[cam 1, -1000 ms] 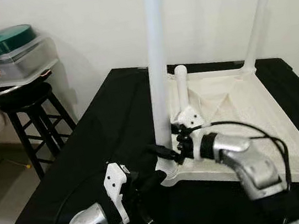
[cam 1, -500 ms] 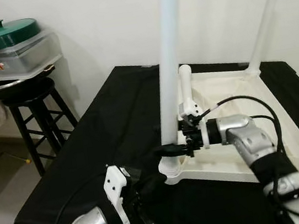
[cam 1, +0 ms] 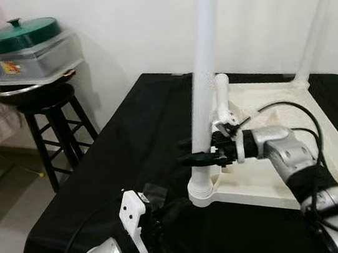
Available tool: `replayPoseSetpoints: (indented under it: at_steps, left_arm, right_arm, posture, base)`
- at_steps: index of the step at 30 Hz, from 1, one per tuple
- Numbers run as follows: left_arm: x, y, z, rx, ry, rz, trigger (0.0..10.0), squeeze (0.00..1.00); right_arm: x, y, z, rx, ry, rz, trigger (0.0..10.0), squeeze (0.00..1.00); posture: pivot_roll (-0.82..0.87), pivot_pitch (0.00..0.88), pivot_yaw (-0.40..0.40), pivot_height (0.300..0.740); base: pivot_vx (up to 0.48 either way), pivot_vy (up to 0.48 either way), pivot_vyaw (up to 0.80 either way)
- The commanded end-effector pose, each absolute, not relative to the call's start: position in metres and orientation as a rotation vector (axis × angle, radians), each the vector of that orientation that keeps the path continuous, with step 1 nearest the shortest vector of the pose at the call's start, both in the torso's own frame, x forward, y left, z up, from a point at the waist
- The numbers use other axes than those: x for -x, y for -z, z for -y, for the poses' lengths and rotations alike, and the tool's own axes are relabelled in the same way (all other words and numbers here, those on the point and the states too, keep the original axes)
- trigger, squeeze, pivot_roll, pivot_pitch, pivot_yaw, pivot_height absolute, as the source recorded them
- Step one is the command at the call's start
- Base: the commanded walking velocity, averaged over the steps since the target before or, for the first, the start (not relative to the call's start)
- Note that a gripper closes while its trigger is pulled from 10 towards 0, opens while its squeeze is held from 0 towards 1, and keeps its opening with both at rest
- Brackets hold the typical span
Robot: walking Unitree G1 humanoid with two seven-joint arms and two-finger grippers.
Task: Building children table
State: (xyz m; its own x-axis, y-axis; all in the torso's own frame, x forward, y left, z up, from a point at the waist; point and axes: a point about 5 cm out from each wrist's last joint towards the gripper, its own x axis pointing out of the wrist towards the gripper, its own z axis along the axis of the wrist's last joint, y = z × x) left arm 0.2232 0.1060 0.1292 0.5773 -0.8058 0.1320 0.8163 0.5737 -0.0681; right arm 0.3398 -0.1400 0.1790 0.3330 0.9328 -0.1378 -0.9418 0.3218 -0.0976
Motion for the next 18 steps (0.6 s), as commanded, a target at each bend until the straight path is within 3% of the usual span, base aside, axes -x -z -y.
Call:
replayPoseSetpoints:
  at_steps: [1,2,3,4,8,13,14,15,16,17,18]
  left_arm:
    - [-0.223,-0.129,-0.106,0.138,0.951,0.083,10.0,0.0]
    - [-0.223,-0.13,-0.107,0.139,0.95,0.083,10.0,0.0]
    - [-0.223,-0.13,-0.107,0.139,0.95,0.083,10.0,0.0]
    - [-0.225,-0.13,-0.108,0.144,0.953,0.081,10.0,0.0]
    - [-0.228,-0.128,-0.107,0.147,0.958,0.075,10.0,0.0]
    - [-0.229,-0.127,-0.106,0.137,0.959,0.071,10.0,0.0]
    - [-0.229,-0.126,-0.106,0.137,0.952,0.072,10.0,0.0]
    - [-0.229,-0.126,-0.106,0.137,0.952,0.072,10.0,0.0]
    - [-0.23,-0.126,-0.106,0.139,0.949,0.072,10.0,0.0]
    - [-0.23,-0.126,-0.106,0.14,0.949,0.071,10.0,0.0]
    - [-0.23,-0.126,-0.106,0.14,0.949,0.071,10.0,0.0]
  right_arm:
    - [-0.336,-0.144,0.133,0.172,-0.88,-0.198,0.0,0.0]
    - [-0.332,-0.135,0.126,0.125,-0.669,-0.218,0.0,0.0]
    - [-0.332,-0.135,0.126,0.125,-0.669,-0.218,0.0,0.0]
    - [-0.306,-0.125,0.105,-0.033,-0.39,-0.244,0.0,0.0]
    - [-0.294,-0.128,0.083,-0.011,-0.453,-0.202,0.0,0.0]
    - [-0.303,-0.13,0.087,0.031,-0.409,-0.2,0.0,0.0]
    - [-0.302,-0.131,0.085,0.035,-0.416,-0.219,3.9,0.0]
    - [-0.302,-0.131,0.085,0.035,-0.416,-0.219,3.9,0.0]
    - [-0.304,-0.133,0.084,0.086,-0.485,-0.225,10.0,0.0]
    - [-0.31,-0.138,0.089,0.08,-0.524,-0.198,10.0,1.0]
    - [-0.31,-0.138,0.089,0.08,-0.524,-0.198,10.0,1.0]
  posture:
    - [0.03,0.0,-0.052,0.74]
    - [0.03,0.0,-0.052,0.74]
    - [0.03,0.0,-0.052,0.74]
    - [0.0,0.0,-0.02,0.74]
    - [-0.02,0.0,-0.001,0.74]
    - [-0.01,0.0,-0.014,0.74]
    - [0.0,0.0,-0.013,0.74]
    - [0.0,0.0,-0.013,0.74]
    - [0.0,0.0,-0.011,0.74]
    - [-0.01,0.0,-0.007,0.74]
    - [-0.01,0.0,-0.007,0.74]
  base:
    - [0.0,0.0,0.0]
    - [0.0,0.0,0.0]
    - [0.0,0.0,0.0]
    - [0.0,0.0,0.0]
    - [0.0,0.0,0.0]
    - [0.0,0.0,0.0]
    - [0.0,0.0,0.0]
    - [0.0,0.0,0.0]
    - [0.0,0.0,0.0]
    - [0.0,0.0,0.0]
    - [0.0,0.0,0.0]
